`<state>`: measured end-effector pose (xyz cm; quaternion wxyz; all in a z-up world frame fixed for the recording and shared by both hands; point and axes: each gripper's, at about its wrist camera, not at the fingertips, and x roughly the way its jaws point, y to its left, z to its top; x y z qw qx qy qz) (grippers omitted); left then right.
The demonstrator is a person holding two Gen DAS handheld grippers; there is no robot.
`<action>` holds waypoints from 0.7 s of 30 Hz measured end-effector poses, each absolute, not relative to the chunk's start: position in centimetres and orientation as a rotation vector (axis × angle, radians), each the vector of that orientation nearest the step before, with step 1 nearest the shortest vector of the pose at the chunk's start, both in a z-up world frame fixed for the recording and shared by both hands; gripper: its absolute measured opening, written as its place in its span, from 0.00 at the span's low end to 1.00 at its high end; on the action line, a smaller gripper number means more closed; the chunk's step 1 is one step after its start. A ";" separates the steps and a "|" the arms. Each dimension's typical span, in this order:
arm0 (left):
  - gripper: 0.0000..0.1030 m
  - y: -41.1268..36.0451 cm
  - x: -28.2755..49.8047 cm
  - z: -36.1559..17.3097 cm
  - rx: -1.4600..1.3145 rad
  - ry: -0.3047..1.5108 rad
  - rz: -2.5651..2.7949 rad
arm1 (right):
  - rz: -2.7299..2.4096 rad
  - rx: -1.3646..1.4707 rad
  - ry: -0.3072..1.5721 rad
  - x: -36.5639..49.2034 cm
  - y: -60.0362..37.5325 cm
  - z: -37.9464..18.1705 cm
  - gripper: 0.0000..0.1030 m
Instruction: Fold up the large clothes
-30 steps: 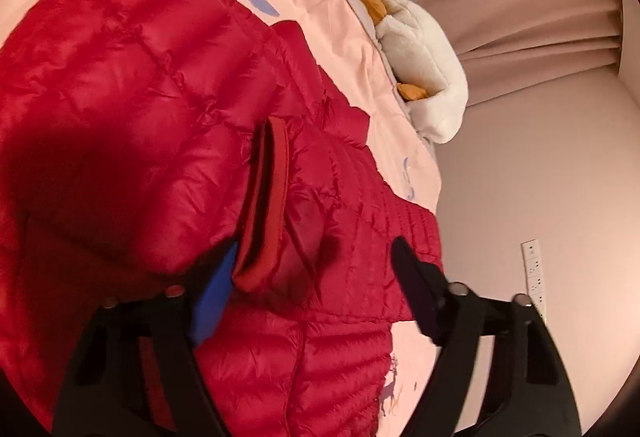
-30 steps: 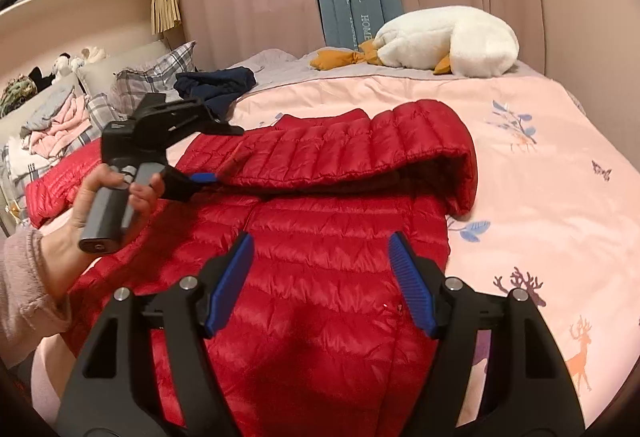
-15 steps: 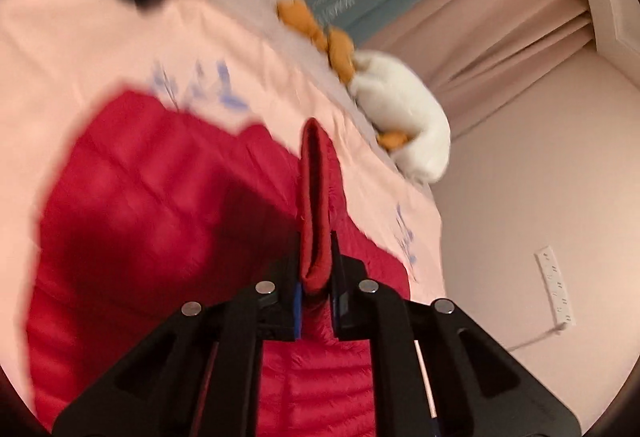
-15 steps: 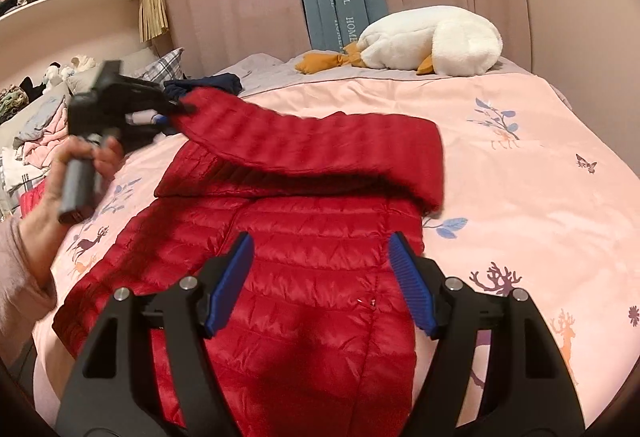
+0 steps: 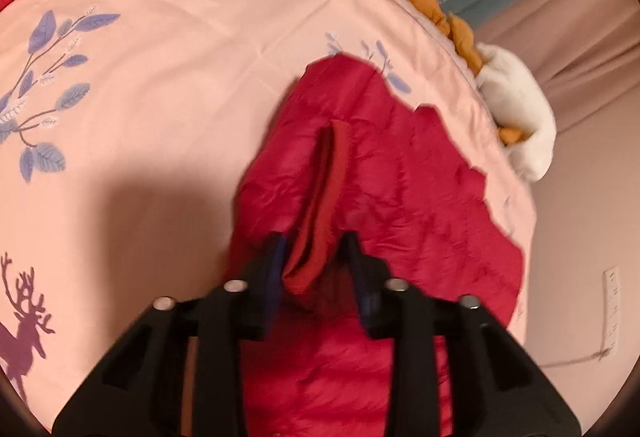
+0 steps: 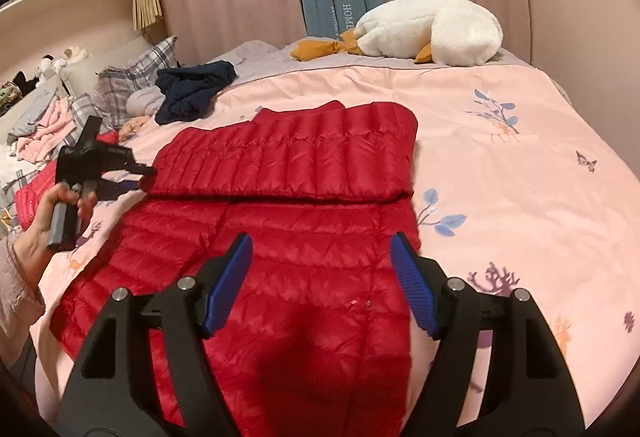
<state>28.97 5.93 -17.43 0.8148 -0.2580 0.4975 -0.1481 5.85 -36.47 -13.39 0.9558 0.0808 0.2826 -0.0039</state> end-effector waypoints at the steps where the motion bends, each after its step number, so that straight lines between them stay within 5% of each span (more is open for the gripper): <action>1: 0.36 5.9 28.9 -17.1 -0.530 1.047 -0.312 | -0.014 0.156 0.579 6.2 -36.6 -13.2 0.71; 3: 0.47 6.5 28.2 -16.0 -0.483 1.009 -0.288 | -0.018 0.141 0.588 7.1 -37.0 -12.8 0.71; 11: 0.47 2.3 27.5 -11.4 -0.195 0.876 -0.351 | -0.012 0.162 0.617 15.0 -38.1 -11.8 0.71; 13: 0.46 -0.1 27.3 -11.3 -0.108 0.865 -0.379 | -0.019 0.155 0.628 17.8 -38.1 -11.8 0.67; 15: 0.34 -2.2 27.6 -11.7 -0.051 0.870 -0.399 | -0.043 0.132 0.637 20.4 -37.8 -12.0 0.64; 21: 0.33 -5.2 29.3 -15.7 0.064 0.943 -0.366 | -0.160 0.094 0.753 27.4 -39.0 -15.8 0.57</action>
